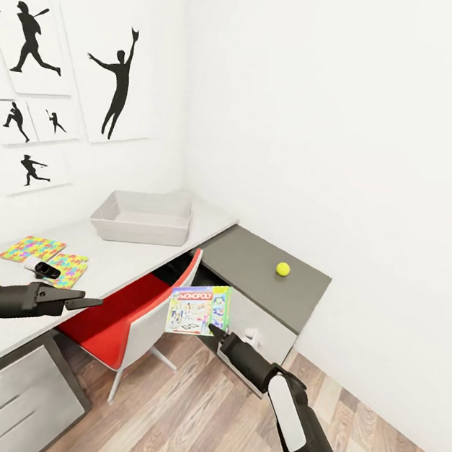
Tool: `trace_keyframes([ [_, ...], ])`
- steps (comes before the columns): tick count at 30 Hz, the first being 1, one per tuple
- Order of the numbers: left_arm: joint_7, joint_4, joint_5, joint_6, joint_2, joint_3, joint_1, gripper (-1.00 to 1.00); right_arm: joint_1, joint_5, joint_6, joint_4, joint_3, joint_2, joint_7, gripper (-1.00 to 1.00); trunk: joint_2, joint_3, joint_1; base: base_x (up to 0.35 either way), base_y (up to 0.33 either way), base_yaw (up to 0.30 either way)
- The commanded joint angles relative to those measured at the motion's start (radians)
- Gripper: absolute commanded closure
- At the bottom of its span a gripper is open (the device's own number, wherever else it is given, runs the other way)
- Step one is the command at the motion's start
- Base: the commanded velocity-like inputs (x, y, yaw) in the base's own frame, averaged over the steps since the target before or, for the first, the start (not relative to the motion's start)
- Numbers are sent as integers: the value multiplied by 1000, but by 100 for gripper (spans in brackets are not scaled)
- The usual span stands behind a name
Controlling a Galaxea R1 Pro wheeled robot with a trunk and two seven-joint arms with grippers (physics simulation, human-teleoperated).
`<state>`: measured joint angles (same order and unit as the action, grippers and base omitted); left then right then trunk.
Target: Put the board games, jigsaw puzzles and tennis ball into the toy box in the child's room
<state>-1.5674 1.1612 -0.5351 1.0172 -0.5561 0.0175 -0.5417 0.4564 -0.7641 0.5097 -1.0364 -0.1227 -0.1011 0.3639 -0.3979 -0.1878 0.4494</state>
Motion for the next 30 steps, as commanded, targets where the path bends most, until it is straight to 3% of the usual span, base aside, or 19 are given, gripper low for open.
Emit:
trace_keyframes([
  [1, -3, 0, 0, 11, 0, -1, -1, -100, 1, -6, 6, -1, 1, 0, 0, 100, -2, -2, 1, 1, 1, 0],
  [23, -3, 0, 1, 11, -1, 0, -1, -100, 1, -7, 6, -5, 1, -1, -2, 100, -2, -2, 1, 34, 0, 80],
  [30, -3, 0, 0, 11, 0, 0, -1, -100, 1, -12, 50, -20, 4, 3, -3, 100, -2, -2, 1, 0, 0, 2],
])
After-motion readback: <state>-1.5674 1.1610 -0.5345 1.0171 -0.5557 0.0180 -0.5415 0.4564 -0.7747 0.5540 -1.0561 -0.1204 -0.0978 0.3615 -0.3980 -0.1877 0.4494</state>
